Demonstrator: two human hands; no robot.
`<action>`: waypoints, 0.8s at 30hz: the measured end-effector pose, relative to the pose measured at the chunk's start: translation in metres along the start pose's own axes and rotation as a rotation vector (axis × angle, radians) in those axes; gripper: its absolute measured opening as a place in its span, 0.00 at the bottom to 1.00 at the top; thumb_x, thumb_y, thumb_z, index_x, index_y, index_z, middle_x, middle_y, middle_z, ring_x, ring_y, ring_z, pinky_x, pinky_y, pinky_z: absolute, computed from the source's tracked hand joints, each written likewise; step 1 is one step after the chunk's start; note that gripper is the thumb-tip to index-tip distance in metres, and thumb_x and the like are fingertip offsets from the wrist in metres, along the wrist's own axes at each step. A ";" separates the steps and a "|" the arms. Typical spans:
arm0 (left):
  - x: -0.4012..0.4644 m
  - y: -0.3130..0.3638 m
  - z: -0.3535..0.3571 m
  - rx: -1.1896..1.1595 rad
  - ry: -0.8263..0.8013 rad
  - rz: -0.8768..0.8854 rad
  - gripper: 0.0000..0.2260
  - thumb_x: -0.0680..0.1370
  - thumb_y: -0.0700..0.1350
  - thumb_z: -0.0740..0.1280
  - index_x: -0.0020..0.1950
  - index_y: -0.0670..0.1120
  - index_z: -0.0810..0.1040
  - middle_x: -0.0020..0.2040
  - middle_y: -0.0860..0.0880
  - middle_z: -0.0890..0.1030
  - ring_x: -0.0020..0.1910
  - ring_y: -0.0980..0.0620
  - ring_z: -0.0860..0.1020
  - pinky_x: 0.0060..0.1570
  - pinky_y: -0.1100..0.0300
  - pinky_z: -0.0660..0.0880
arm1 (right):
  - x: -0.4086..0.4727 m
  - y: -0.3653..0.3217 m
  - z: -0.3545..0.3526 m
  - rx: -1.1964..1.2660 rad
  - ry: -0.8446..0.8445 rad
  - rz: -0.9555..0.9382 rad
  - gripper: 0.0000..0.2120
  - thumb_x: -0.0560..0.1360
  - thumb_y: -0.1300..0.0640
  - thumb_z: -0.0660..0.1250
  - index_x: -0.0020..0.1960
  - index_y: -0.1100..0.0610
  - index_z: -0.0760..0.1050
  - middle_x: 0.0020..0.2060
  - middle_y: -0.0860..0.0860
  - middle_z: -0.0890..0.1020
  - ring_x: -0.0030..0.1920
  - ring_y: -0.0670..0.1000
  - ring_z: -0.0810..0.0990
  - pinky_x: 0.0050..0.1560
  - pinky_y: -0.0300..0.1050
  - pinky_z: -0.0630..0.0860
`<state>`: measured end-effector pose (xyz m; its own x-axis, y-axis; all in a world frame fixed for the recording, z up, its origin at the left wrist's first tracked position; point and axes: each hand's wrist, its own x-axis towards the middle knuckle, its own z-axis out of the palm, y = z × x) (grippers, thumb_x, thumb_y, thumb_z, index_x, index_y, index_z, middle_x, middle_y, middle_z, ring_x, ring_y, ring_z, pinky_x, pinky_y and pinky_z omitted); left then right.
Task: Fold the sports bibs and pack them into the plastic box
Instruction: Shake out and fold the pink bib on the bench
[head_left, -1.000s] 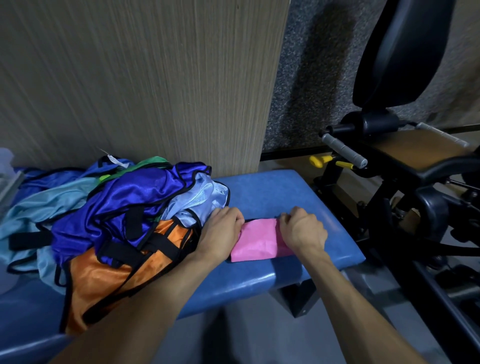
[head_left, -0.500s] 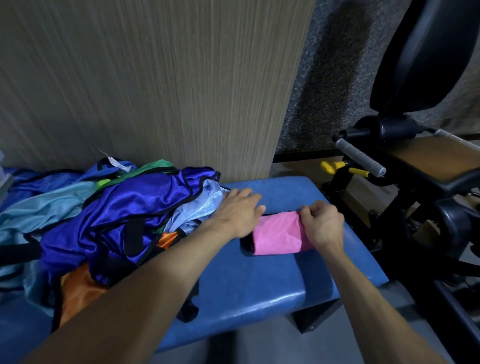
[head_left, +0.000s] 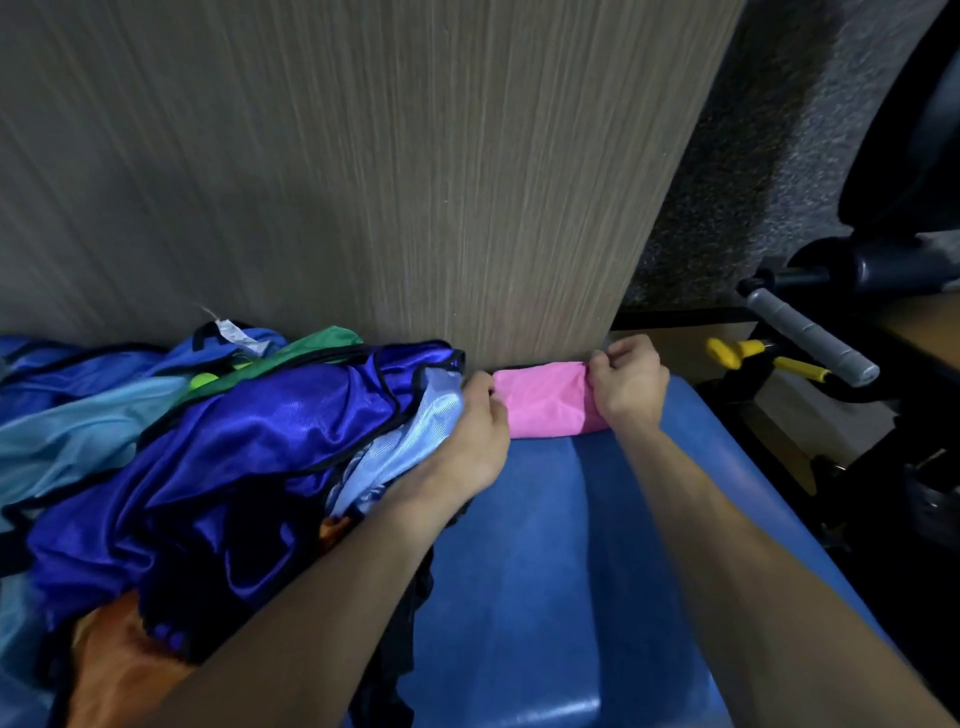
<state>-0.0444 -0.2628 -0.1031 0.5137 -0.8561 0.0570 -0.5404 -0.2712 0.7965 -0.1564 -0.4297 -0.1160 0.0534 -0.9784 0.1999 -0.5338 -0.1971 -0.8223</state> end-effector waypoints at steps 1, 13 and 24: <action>0.001 0.005 0.005 0.027 0.033 0.020 0.15 0.86 0.37 0.54 0.71 0.34 0.67 0.57 0.50 0.69 0.57 0.55 0.64 0.50 0.78 0.59 | 0.003 0.000 0.002 -0.010 -0.006 -0.005 0.09 0.78 0.57 0.68 0.56 0.60 0.77 0.50 0.58 0.83 0.57 0.60 0.76 0.52 0.46 0.68; 0.030 0.005 0.032 0.686 -0.163 0.208 0.23 0.87 0.55 0.48 0.82 0.58 0.55 0.83 0.54 0.53 0.80 0.43 0.51 0.79 0.45 0.47 | 0.002 0.017 -0.002 -0.298 0.053 -0.533 0.08 0.80 0.51 0.64 0.53 0.55 0.75 0.52 0.56 0.76 0.51 0.60 0.74 0.49 0.56 0.72; 0.042 -0.009 0.032 0.473 -0.047 0.058 0.21 0.87 0.51 0.50 0.80 0.54 0.63 0.75 0.52 0.65 0.70 0.42 0.61 0.70 0.57 0.51 | -0.006 0.037 -0.013 -0.706 -0.194 -0.797 0.24 0.83 0.44 0.48 0.65 0.50 0.77 0.61 0.48 0.79 0.64 0.56 0.74 0.65 0.56 0.71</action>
<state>-0.0398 -0.3106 -0.1272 0.4484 -0.8920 0.0572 -0.8172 -0.3832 0.4306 -0.1877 -0.4303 -0.1406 0.7001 -0.5898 0.4026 -0.6484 -0.7612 0.0125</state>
